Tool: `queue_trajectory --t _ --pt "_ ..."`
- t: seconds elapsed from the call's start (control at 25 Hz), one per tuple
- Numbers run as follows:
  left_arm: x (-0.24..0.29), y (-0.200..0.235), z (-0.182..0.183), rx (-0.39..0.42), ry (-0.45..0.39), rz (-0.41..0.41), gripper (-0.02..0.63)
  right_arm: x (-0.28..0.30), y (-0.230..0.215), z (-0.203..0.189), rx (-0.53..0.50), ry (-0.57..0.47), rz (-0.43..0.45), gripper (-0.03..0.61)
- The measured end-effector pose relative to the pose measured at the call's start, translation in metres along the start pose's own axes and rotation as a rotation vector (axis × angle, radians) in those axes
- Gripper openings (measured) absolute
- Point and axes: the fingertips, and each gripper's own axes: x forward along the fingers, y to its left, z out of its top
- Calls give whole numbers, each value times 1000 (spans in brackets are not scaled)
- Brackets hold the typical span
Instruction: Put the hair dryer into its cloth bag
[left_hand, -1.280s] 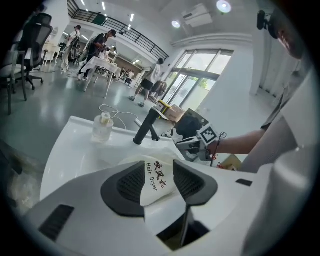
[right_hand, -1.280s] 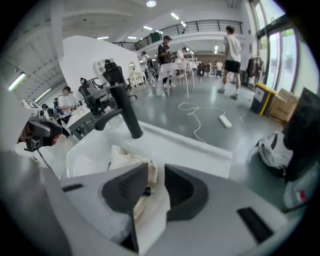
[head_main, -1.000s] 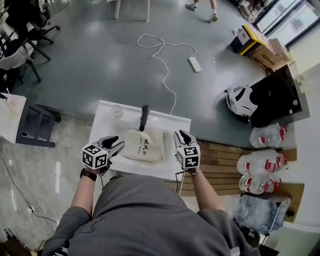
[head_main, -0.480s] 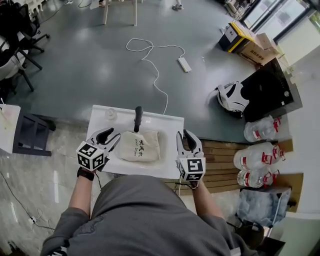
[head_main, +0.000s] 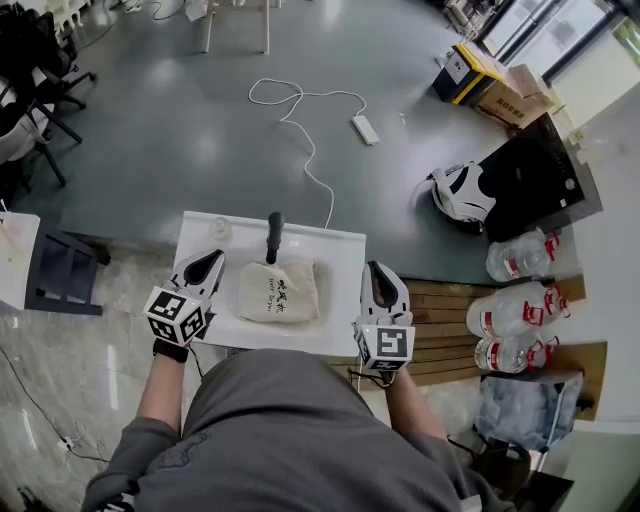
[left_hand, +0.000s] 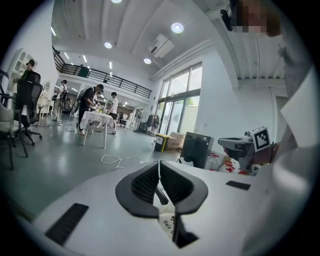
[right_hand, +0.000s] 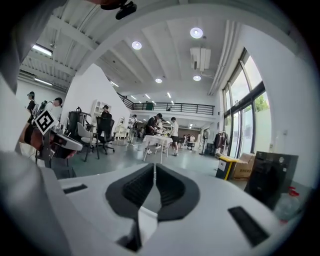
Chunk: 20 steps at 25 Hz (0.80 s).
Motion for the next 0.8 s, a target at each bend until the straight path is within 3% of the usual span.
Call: queue_trajectory --t 0.8 --pt "-4 -5 0 8 -2 -3 3 -3 5 -5 19 8 5 0"
